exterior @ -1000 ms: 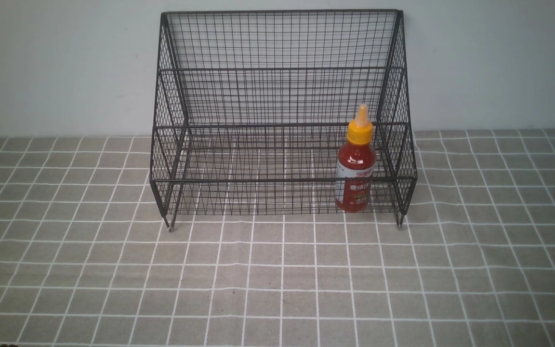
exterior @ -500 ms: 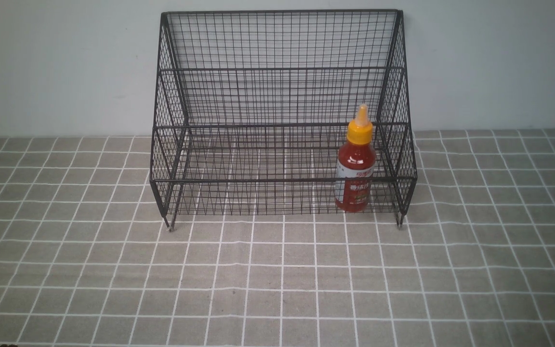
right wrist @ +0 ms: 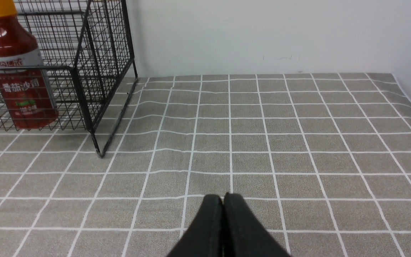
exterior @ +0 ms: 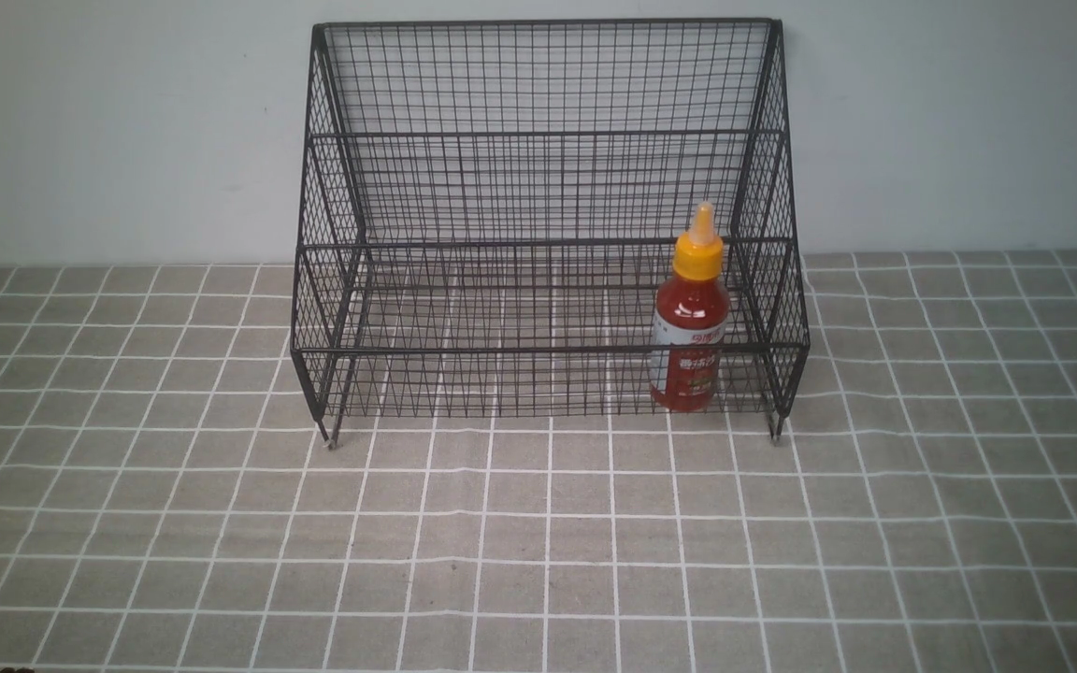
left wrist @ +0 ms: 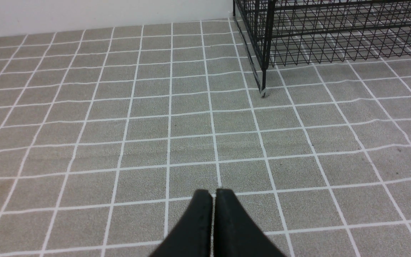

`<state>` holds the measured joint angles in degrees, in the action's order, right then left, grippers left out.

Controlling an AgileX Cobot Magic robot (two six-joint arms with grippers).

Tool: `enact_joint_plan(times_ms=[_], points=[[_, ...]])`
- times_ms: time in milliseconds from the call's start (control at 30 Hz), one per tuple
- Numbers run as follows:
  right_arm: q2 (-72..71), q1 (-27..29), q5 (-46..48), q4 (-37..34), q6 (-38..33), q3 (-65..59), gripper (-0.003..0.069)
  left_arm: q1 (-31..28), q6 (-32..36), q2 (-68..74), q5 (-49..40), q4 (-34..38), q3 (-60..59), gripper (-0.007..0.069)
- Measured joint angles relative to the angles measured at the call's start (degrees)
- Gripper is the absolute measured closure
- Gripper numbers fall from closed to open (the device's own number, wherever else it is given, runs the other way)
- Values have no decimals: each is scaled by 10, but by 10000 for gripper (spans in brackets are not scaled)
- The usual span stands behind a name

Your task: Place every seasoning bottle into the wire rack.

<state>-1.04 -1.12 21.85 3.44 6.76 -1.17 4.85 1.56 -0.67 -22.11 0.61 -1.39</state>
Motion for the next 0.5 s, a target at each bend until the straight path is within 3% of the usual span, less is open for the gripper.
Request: enact_joint_plan(times_ms=[500], points=[[0, 0, 0, -1, 0, 0, 672, 0, 0, 0, 0, 0, 0, 631]])
